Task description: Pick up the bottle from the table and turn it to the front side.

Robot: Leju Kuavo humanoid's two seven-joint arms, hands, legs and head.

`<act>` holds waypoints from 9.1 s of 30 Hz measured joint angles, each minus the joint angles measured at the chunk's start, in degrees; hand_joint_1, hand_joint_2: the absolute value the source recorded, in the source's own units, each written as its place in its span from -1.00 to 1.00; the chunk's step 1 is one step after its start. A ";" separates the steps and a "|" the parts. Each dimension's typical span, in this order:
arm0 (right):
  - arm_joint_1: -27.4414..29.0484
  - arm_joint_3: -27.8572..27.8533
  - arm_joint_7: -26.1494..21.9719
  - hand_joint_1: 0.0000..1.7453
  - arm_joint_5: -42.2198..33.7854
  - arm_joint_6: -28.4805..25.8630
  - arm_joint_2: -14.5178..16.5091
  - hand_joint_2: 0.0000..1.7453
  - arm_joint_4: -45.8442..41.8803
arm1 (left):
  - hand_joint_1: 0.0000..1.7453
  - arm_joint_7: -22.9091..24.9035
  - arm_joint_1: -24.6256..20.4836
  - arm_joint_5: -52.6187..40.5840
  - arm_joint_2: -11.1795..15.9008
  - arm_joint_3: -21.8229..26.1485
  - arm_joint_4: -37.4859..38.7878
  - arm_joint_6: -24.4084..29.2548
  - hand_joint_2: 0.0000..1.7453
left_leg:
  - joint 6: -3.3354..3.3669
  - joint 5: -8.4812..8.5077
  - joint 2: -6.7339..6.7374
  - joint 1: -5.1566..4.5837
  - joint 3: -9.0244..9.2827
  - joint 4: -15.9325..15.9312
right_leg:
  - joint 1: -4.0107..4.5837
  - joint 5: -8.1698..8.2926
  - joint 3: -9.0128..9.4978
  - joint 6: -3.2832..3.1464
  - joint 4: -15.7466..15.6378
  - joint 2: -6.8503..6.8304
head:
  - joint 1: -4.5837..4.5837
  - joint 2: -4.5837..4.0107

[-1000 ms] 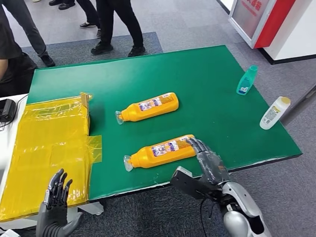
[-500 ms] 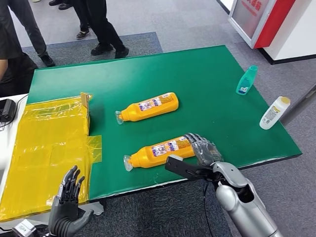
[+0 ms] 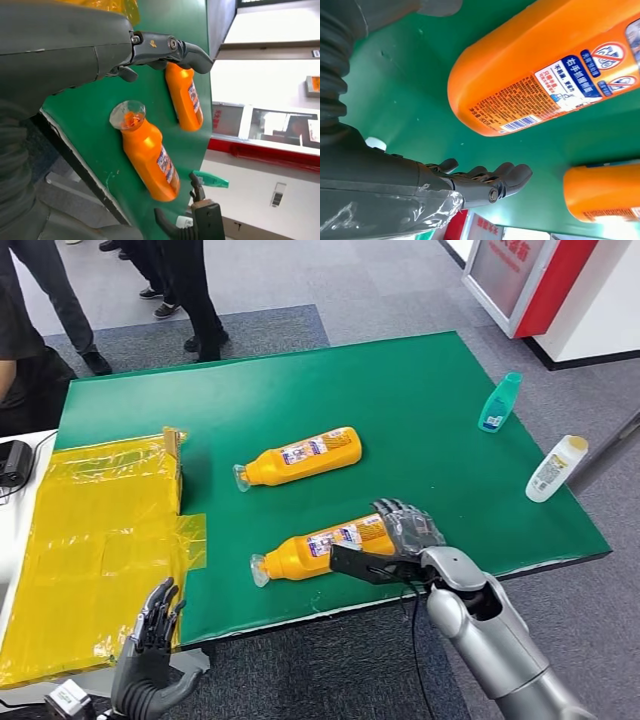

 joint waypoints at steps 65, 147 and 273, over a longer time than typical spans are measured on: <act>-12.59 9.33 -4.80 1.00 -4.47 1.61 3.75 1.00 20.83 | -1.00 -1.38 -3.48 2.50 3.97 -8.45 6.91 3.63 1.00 | -0.03 0.13 0.00 0.01 -0.03 0.00 | 0.01 0.10 -0.06 0.01 0.03 0.00 | -0.01 0.00; 16.49 9.29 -18.86 1.00 -5.14 -23.48 13.60 1.00 -2.12 | -0.94 11.74 4.66 14.43 -0.13 -6.71 -7.44 -3.18 1.00 | -0.06 0.06 -0.01 0.04 -0.15 0.00 | 0.04 0.02 -0.18 -0.05 0.04 -0.01 | -0.01 0.00; 28.28 13.82 -14.61 -1.00 -20.93 -23.18 4.31 1.00 -10.97 | 0.98 60.33 -21.12 -80.69 14.55 -15.34 -2.07 34.86 1.00 | -0.14 0.09 0.01 0.07 -0.16 0.00 | 0.07 0.09 -0.28 -0.16 0.05 0.01 | -0.01 0.00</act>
